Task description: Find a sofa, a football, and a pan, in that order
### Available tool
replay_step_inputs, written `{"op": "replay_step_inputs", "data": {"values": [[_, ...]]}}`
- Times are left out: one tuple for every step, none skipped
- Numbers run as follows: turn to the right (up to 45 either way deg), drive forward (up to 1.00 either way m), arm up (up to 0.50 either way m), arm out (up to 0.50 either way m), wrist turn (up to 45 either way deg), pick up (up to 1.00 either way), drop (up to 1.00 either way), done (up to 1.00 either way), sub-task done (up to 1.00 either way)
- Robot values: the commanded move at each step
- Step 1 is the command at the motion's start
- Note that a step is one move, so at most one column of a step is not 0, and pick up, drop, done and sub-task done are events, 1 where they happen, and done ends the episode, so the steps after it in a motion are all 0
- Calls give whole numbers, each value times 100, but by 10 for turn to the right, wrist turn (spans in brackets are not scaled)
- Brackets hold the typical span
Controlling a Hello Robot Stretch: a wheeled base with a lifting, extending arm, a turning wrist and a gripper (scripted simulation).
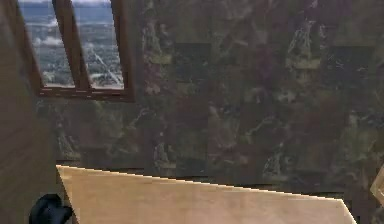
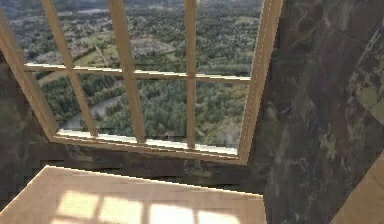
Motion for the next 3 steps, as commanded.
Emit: {"op": "replay_step_inputs", "data": {"values": [[0,55,0,0,0,0,0,0,0],[-300,0,0,0,0,0,0,0,0],[0,30,0,0,0,0,0,0,0]]}}
